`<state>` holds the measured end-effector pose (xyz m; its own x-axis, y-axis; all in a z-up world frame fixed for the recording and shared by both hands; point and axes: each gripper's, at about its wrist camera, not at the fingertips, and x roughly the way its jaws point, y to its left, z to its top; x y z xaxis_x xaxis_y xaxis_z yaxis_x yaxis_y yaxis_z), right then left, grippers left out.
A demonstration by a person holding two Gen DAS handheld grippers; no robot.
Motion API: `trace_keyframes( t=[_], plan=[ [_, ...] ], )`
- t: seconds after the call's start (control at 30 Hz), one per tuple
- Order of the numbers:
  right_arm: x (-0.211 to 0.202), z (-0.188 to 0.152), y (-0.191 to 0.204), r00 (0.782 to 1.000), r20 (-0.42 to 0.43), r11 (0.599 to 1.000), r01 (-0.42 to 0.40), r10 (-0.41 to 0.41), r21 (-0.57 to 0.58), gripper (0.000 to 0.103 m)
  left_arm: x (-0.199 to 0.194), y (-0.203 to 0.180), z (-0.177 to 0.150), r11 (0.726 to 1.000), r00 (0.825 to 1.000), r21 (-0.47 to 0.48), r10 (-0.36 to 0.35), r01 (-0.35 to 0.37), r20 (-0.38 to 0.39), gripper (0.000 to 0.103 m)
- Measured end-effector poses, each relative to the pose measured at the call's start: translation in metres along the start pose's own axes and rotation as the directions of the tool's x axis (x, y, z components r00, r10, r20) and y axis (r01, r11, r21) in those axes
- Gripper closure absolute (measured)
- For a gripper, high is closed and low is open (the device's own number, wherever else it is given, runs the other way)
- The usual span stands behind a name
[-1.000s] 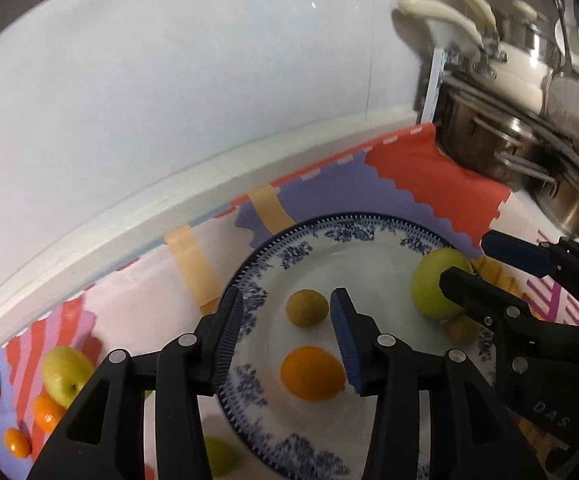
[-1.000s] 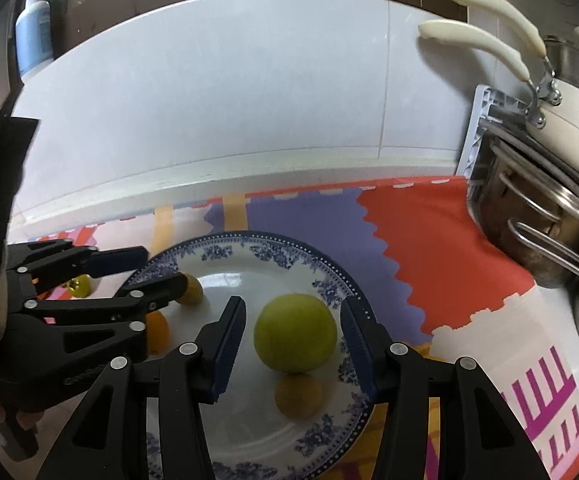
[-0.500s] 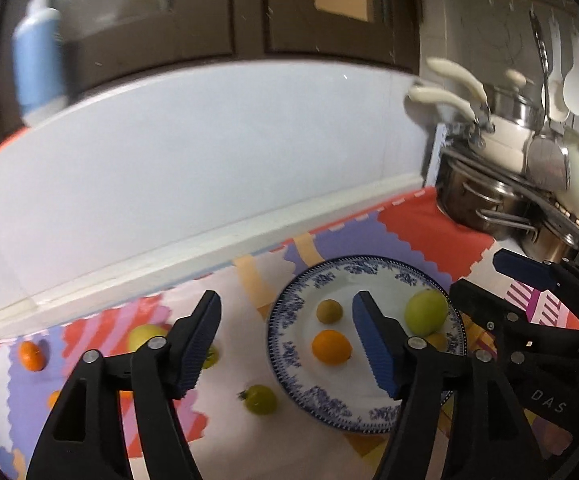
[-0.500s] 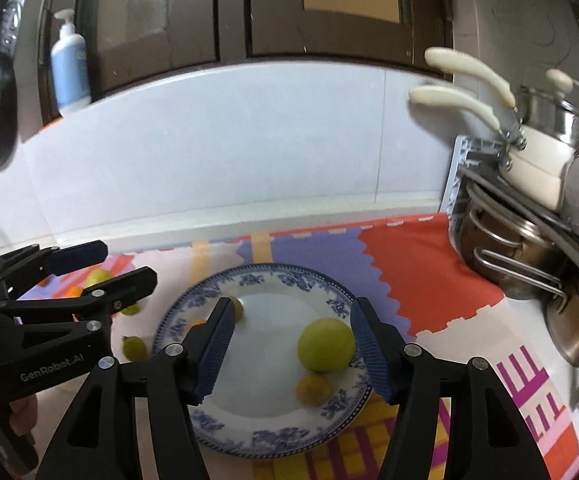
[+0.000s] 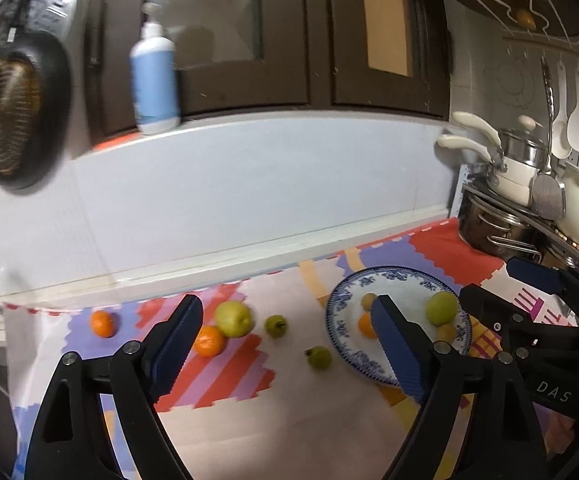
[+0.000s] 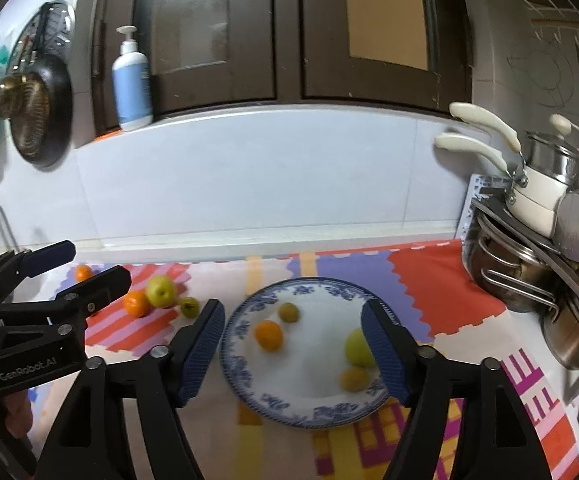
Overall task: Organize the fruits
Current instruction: 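Lift both grippers away from the plate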
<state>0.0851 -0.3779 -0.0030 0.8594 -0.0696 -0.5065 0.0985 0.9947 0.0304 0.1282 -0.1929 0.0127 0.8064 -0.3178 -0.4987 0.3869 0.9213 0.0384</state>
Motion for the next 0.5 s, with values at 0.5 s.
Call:
trace_keyframes(
  t=[0.5],
  plan=[
    [-0.039, -0.005, 0.066, 0.994, 0.068, 0.995, -0.078, 0.082, -0.059, 0.03, -0.073, 0.055, -0.028, 0.992, 0.99, -0.04, 0.123, -0.121, 0.065, 0.012]
  ],
)
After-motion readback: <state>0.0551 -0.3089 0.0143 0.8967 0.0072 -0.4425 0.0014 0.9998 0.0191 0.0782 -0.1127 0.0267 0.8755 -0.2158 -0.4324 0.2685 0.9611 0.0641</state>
